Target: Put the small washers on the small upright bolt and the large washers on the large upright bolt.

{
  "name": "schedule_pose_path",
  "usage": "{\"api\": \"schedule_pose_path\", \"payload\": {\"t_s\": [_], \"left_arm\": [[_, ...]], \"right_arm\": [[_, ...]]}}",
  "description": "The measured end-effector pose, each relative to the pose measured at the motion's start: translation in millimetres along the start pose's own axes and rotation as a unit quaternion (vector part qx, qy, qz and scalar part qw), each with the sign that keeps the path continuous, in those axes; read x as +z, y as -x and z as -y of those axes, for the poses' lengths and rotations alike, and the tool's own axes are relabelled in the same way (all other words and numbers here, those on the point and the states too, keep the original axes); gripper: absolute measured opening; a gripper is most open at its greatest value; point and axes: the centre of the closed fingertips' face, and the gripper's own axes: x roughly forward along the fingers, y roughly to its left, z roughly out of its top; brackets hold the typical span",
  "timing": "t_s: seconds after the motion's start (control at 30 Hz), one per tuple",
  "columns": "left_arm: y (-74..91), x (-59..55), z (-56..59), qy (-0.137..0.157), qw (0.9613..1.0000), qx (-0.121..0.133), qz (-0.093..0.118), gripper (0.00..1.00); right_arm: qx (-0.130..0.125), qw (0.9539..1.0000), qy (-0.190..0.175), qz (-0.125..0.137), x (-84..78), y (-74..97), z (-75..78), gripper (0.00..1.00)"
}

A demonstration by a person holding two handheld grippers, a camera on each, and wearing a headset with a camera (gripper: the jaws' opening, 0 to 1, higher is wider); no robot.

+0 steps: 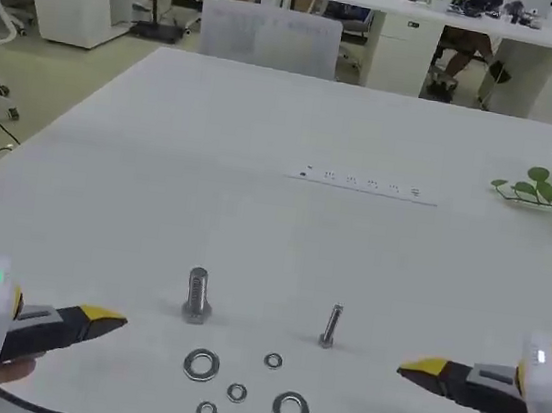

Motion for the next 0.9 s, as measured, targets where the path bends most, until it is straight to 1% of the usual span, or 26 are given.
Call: {"api": "schedule_pose_path", "payload": {"t_s": [0.37, 0.7, 0.9], "left_arm": [[-1.4, 0.8, 0.1, 0.001, 1.0000, 0.001, 0.002, 0.93], [-0.6, 3.1, 0.5, 0.002, 0.9999, 0.007, 0.010, 0.92], [0.7, 3.6, 1.1, 0.002, 0.9998, 0.011, 0.015, 0.92]], "right_arm": [[0.003, 1.0000, 0.005, -0.006, -0.1, -0.4, -0.6, 0.72], [0.009, 0.9993, 0.023, -0.027, 2.2, -3.8, -1.4, 0.72], [0.019, 0.9980, 0.041, -0.044, 5.2, -10.2, -3.8, 0.71]]}}
